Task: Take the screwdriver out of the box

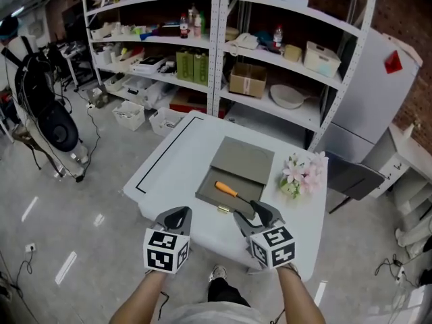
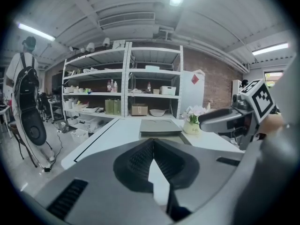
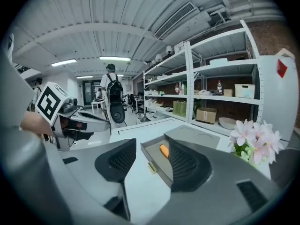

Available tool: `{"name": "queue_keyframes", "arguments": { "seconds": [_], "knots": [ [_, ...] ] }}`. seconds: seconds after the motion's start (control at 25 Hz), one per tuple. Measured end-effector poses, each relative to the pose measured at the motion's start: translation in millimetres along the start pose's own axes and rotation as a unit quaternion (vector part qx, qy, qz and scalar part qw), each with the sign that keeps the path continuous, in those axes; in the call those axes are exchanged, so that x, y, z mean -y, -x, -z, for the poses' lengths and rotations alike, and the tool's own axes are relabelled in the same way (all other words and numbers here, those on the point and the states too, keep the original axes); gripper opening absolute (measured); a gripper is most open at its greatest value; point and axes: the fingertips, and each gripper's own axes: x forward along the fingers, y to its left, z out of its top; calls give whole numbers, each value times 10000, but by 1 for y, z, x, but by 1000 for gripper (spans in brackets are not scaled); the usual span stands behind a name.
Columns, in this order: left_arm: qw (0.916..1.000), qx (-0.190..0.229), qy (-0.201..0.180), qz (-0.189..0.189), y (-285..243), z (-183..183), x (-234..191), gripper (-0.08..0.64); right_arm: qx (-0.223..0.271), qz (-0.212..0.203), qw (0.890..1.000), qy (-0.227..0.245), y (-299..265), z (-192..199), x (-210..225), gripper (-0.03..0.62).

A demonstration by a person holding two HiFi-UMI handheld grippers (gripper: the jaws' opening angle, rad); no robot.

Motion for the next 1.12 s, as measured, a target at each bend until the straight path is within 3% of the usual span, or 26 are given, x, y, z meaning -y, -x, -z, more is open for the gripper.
{"name": "queue_keyframes", "arguments": {
  "seconds": [0.24, 0.52, 0.88, 1.12],
  "knots": [
    [9997, -107, 72, -187, -34, -10, -17, 6, -549, -570, 9965, 261, -48, 3, 16, 201],
    [9991, -238, 199, -289, -74, -13, -28, 6, -1207, -1149, 9842, 605, -99, 12, 35, 209],
    [9975, -505, 166, -473, -107, -11, -36, 6, -2063, -1919, 9550, 931, -148, 41, 40, 209],
    [9965, -647, 104, -527, -120, -6, -42, 6, -2541, -2064, 9394, 1017, -169, 66, 42, 207]
  ]
}}
